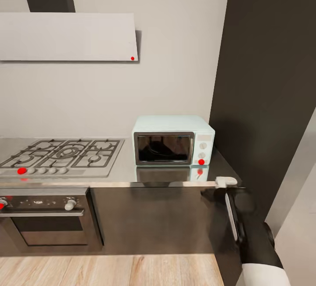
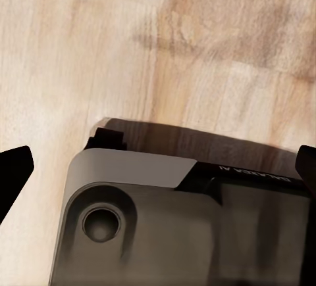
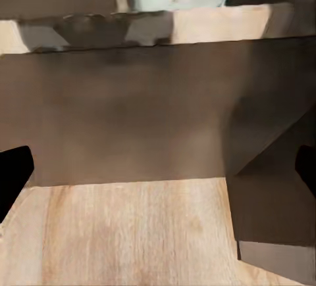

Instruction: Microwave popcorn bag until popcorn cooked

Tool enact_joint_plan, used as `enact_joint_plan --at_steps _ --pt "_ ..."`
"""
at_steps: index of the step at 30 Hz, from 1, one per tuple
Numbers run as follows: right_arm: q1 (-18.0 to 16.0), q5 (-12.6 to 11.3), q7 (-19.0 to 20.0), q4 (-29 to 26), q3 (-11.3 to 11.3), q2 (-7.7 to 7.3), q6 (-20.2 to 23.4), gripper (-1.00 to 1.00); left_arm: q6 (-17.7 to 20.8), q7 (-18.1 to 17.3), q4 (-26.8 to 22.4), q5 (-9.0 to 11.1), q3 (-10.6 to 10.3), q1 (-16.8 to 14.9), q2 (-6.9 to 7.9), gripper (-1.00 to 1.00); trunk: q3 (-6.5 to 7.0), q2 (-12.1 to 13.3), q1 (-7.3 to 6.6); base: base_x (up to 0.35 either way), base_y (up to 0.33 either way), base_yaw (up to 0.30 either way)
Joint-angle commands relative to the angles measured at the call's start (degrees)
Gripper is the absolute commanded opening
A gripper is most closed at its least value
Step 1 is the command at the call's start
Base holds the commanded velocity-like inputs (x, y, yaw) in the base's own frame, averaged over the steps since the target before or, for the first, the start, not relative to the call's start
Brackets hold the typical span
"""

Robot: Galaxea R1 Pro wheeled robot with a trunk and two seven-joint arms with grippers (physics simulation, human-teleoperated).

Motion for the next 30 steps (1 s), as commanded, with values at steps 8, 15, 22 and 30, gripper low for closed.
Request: enact_joint_plan --at_steps 8,15,22,30 --pt "-6.4 0.3 0.1 -2.3 -0.4 0.69 -4.2 1.00 -0.2 -0.2 0.1 0.6 -0.5 0.0 0.07 1.00 -0.08 0.0 0.00 0.000 0.000 0.000" --pt "-6.3 0.2 -0.2 9.6 -0.6 2.28 -25.9 1.00 -0.2 -0.2 0.1 0.5 -0.5 0.0 0.07 1.00 -0.08 0.0 0.00 0.000 0.000 0.000" --pt "-6.3 0.4 -0.8 19.4 -3.4 2.26 -38.7 1.00 -0.2 -0.2 0.0 0.4 -0.5 0.0 0.07 1.00 -0.08 0.0 0.00 0.000 0.000 0.000" --pt "-6.3 0.2 -0.9 20.6 -4.4 -0.46 -38.9 1.00 -0.2 -0.2 -0.1 -0.1 -0.6 0.0 -0.36 1.00 -0.08 0.0 0.00 0.001 -0.001 0.000"
